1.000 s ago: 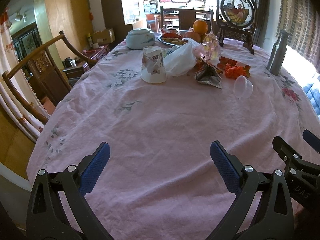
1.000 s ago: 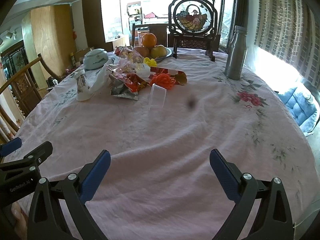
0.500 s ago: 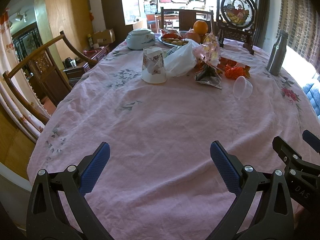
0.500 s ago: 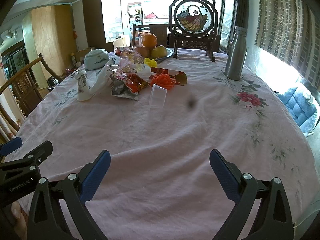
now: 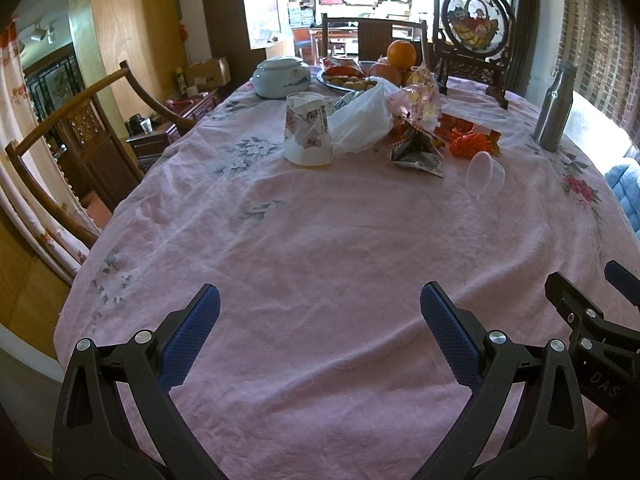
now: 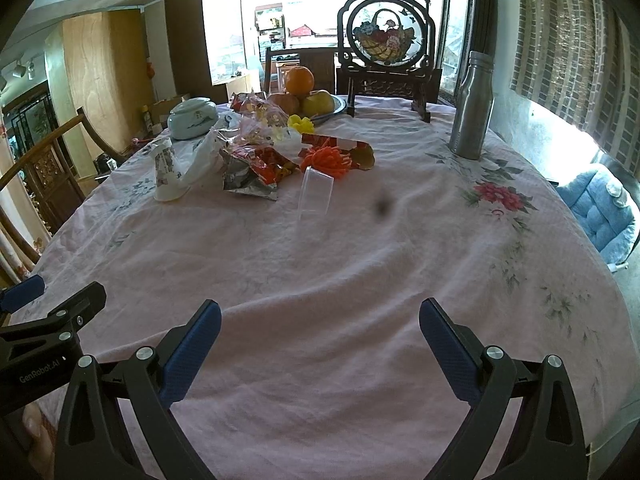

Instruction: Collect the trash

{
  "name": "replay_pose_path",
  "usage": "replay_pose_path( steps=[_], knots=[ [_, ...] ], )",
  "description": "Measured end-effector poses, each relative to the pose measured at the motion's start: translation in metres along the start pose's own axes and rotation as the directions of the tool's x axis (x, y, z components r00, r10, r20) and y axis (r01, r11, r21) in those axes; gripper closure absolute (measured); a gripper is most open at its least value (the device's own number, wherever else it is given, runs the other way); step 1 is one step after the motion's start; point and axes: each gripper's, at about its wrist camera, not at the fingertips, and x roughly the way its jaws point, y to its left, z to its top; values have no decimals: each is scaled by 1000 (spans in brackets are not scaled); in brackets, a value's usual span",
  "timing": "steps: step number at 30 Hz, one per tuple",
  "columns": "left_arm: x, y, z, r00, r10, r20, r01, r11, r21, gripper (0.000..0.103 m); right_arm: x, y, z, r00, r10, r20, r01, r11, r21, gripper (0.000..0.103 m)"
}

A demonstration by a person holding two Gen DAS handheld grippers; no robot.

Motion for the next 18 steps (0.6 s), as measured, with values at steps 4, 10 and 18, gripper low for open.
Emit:
replay_pose_path(
  steps=[4, 10, 18],
  knots=[
    [0, 0, 0, 1000, 0, -1, 0, 1000, 0, 7, 0, 0, 0, 1000, 0, -1, 0, 1000, 1, 5],
    [0, -1, -1, 1000, 0, -1, 0, 1000, 1, 7, 0, 1, 0, 1000, 1, -3, -1, 1000, -4, 5],
    [2, 0, -2, 1000, -1, -5, 1, 1000, 6, 7, 2, 0, 1, 1000, -4, -10, 4, 1000, -10, 5]
  ],
)
